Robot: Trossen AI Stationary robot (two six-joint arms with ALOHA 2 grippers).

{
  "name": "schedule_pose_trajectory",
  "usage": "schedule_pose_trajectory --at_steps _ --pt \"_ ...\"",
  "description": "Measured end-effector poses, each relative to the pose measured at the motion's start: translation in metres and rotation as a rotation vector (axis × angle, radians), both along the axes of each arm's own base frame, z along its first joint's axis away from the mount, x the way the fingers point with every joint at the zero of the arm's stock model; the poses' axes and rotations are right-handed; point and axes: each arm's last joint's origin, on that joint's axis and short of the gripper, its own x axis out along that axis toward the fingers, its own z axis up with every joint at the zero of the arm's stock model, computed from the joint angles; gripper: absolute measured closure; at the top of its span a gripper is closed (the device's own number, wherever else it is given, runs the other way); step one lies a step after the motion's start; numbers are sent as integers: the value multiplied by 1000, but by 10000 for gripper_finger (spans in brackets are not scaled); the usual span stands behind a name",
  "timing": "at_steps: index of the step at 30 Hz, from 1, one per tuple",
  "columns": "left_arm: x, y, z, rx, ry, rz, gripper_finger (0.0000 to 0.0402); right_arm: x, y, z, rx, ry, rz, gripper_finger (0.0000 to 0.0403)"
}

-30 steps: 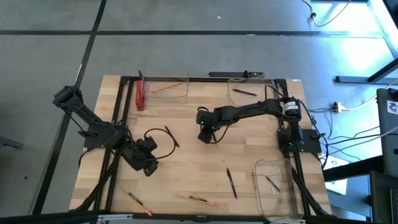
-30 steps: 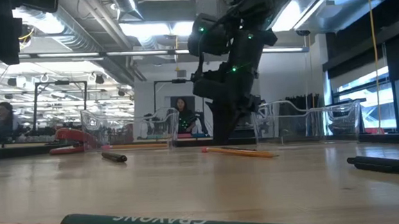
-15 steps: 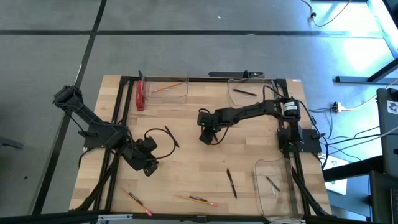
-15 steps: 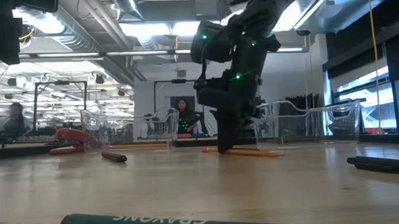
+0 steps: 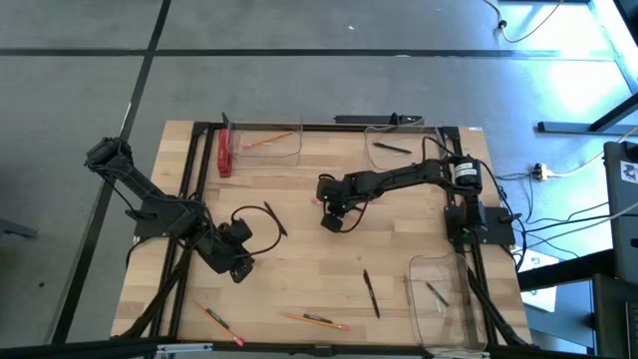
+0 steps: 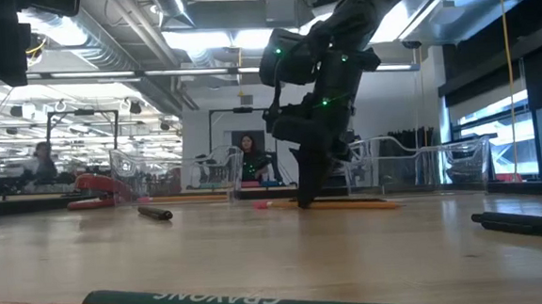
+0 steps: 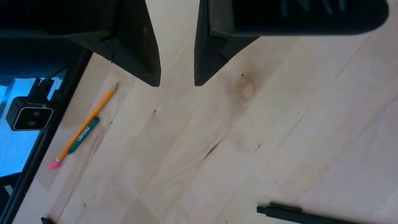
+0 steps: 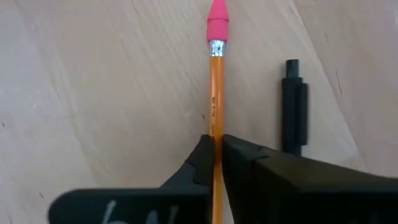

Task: Sort crayons/erasers/pens/pencils in bins
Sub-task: Put the top yellow pencil into the top left transparent bin

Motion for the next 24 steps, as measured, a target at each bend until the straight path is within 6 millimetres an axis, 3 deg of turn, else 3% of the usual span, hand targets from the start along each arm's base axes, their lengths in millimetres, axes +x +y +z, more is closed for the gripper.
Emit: schedule_pose_trajectory --at_steps 18,24 --pt "0 0 0 25 -10 -11 312 5 2 2 81 -47 32 387" --pt "1 1 0 47 -25 2 312 15 2 14 88 -93 22 388"
